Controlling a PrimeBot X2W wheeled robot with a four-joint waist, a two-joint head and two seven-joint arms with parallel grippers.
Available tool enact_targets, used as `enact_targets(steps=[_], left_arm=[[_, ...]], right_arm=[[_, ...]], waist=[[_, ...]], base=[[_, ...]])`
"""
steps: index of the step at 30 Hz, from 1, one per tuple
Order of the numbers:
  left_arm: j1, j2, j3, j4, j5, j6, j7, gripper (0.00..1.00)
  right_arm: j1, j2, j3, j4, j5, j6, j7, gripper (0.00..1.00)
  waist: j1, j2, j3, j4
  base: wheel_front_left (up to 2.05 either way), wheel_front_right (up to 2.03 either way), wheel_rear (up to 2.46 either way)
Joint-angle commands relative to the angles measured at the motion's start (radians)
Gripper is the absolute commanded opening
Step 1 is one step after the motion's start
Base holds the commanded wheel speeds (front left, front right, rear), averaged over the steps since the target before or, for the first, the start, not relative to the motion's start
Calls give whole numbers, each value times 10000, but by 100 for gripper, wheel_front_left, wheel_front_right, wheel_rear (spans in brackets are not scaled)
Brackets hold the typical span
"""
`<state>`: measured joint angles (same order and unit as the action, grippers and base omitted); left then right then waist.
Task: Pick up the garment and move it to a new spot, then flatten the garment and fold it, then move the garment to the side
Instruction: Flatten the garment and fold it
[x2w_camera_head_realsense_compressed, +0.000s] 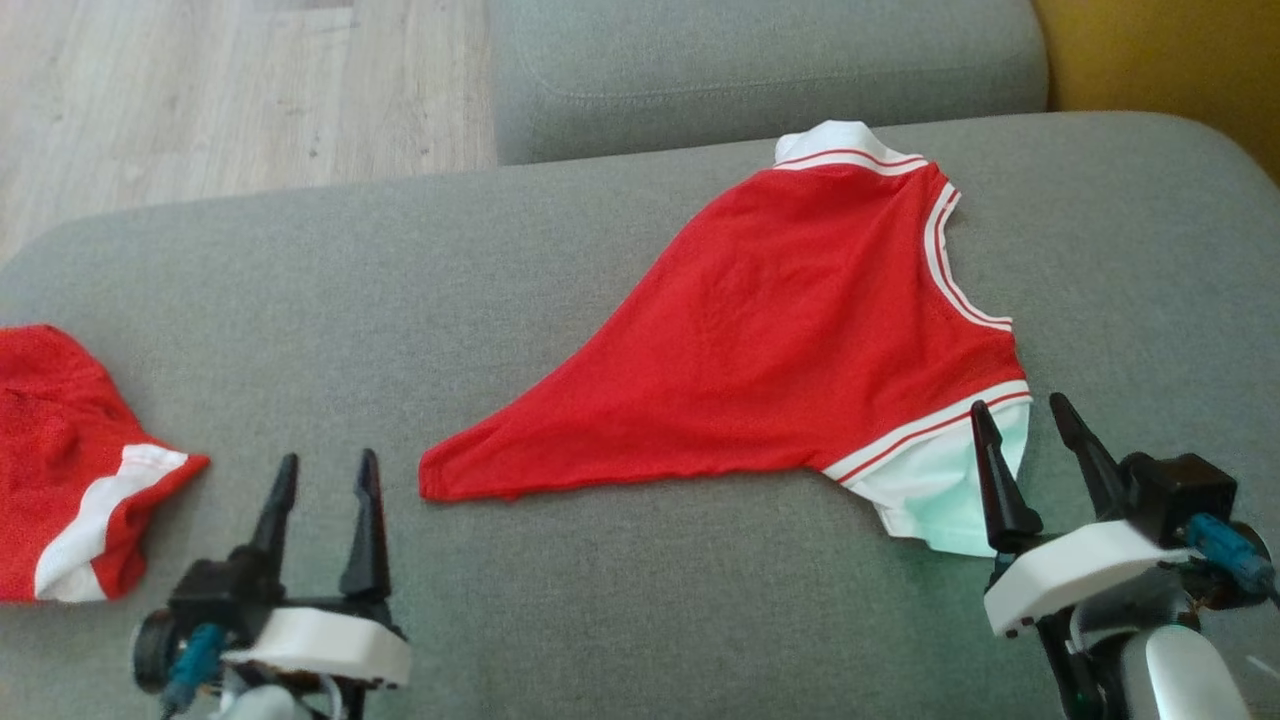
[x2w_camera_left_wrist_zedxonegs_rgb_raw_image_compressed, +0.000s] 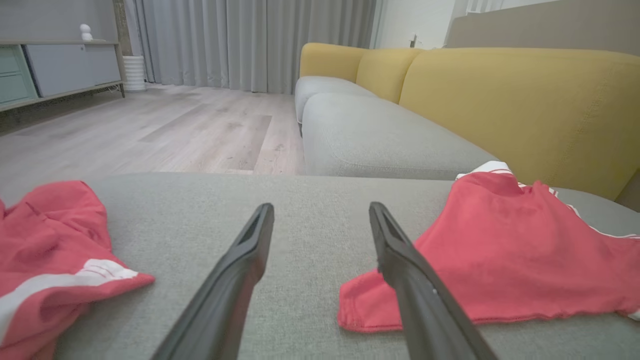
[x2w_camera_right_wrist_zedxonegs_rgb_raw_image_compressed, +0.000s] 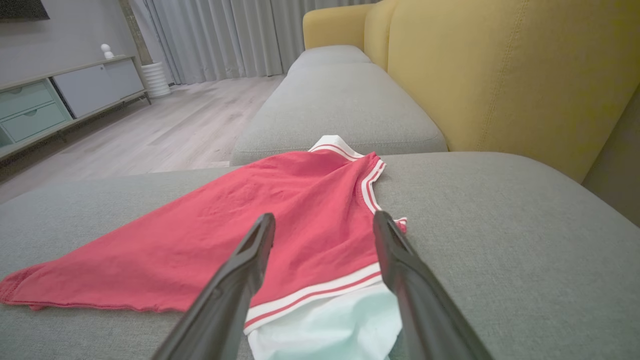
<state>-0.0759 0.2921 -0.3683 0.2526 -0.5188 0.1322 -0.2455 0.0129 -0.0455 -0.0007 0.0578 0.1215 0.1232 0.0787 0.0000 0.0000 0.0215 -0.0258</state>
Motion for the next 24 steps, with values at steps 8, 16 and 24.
enact_targets(steps=[8,16,24], left_arm=[[-1326,-585,-294,1488,-92,-286,502,100],[-2312,-1059,-240,3409,-187,-198,375,100],[-2709,-1362,-331,4865,-374,-264,638,0]], right_arm=[[-649,-68,509,-394,61,75,-46,100],[-940,-128,593,-275,151,75,-166,100],[-1016,-201,544,-206,201,75,-251,100]], waist=[[0,0,706,-229],[0,0,1244,-590],[0,0,1385,-677]], base=[[0,0,0],[0,0,0],[0,0,0]])
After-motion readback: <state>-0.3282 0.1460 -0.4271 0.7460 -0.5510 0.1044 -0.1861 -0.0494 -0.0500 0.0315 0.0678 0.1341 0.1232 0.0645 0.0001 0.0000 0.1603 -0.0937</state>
